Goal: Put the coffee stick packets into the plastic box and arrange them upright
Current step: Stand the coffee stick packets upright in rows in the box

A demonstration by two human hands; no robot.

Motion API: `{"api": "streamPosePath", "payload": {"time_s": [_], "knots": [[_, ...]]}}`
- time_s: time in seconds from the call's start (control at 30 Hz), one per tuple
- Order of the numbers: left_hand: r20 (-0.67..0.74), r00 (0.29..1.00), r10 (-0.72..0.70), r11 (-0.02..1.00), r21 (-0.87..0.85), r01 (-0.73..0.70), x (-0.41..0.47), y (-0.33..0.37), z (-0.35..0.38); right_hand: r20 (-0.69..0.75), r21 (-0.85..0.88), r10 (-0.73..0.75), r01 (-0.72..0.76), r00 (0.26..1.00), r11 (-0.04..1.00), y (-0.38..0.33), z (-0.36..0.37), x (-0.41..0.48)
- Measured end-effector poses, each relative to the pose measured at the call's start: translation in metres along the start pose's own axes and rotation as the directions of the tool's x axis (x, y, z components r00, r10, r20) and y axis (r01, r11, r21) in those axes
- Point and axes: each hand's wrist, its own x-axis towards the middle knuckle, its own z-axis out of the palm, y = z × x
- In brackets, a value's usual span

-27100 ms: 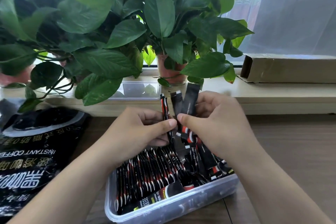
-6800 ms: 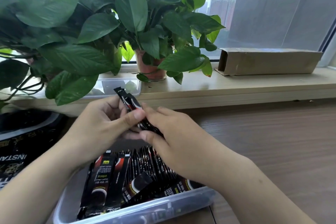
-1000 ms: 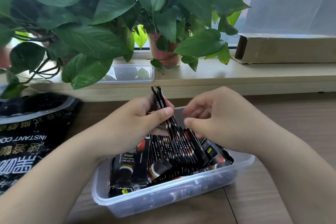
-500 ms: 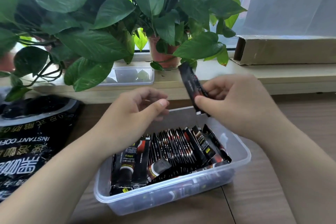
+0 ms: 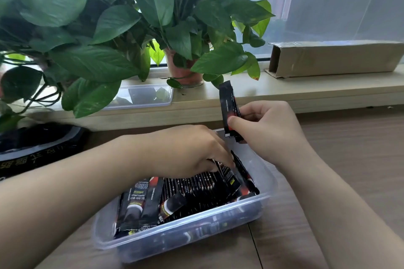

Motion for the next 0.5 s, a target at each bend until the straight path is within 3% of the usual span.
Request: {"api": "streamPosePath", "payload": {"time_s": [0.3,0.5], "knots": [[0.127,0.992,-0.022,0.997,0.070,0.013,-0.004,-0.002,0.017,0.024,-0.033,-0.006,0.006,1.000,0.999,0.003,-0.004,-0.001],[0.134,0.988,-0.077,0.997,0.028,0.073,-0.005,-0.006,0.008,0.036,-0.071,-0.022,0.025,0.999,0.997,0.004,-0.004,-0.001]]}}
